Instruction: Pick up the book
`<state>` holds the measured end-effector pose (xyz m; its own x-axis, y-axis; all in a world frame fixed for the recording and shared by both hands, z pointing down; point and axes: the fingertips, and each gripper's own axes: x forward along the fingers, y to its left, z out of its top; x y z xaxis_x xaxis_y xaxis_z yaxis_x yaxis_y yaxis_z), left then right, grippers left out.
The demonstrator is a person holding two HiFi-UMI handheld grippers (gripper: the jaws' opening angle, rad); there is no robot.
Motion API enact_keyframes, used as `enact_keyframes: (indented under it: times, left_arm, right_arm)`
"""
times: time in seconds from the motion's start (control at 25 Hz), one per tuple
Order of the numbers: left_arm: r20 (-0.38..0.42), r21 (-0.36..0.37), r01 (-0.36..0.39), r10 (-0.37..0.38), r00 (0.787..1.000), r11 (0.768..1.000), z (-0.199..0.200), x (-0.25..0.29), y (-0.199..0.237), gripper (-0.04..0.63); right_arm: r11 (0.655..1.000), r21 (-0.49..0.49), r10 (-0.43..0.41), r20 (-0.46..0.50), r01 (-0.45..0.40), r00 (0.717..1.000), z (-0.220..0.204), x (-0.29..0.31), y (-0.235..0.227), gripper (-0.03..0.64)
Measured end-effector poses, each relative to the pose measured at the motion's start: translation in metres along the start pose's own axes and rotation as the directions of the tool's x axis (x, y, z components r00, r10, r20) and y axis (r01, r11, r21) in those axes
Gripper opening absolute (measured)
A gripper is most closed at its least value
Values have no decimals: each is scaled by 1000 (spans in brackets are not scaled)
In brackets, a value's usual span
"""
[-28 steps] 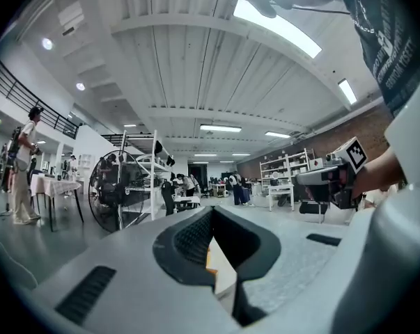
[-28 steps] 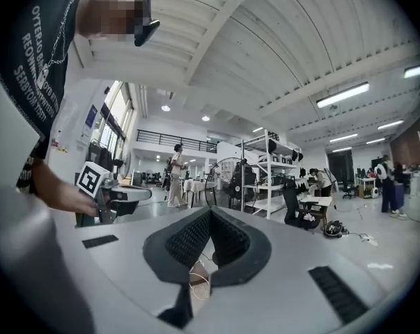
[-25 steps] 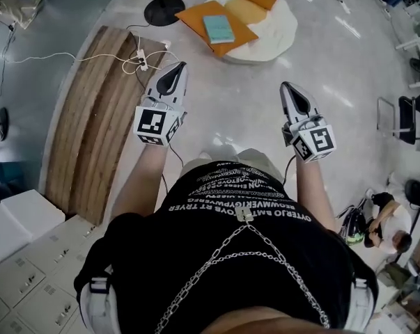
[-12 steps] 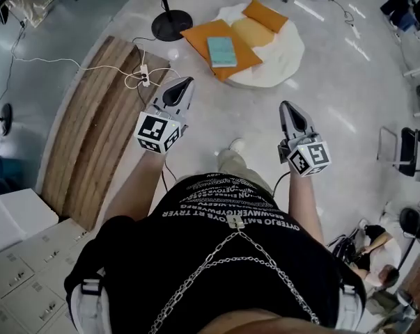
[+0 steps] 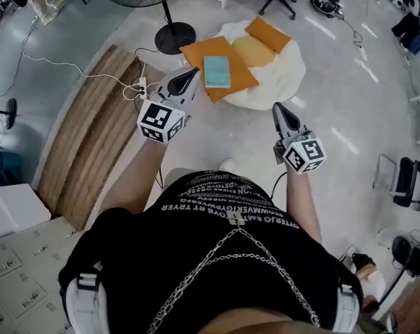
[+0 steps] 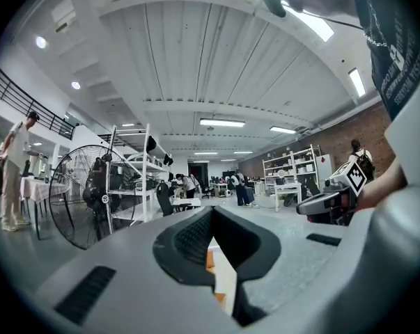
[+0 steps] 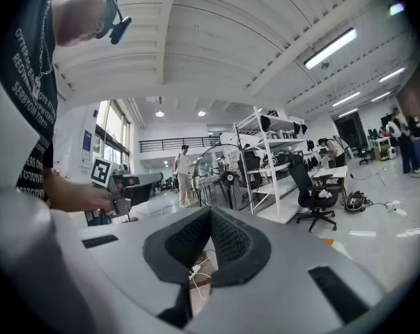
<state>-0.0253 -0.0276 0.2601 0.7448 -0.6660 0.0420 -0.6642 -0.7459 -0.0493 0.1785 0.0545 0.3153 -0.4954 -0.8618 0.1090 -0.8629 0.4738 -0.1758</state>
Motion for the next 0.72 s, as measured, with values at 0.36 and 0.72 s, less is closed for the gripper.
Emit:
enact_keyframes:
  times: [0.36,0.72]
  left_arm:
    - [-56,-36,-125,123,991,991,-36,12,20,5]
    - [-123,-52,-203,196,973,978,-78,16,48,5]
  right_arm:
    - [996,55,79,-89,-74,993,-36,43,-58,-4]
    - [987,103,137,-173,-120,975,-82,99,-72,-3]
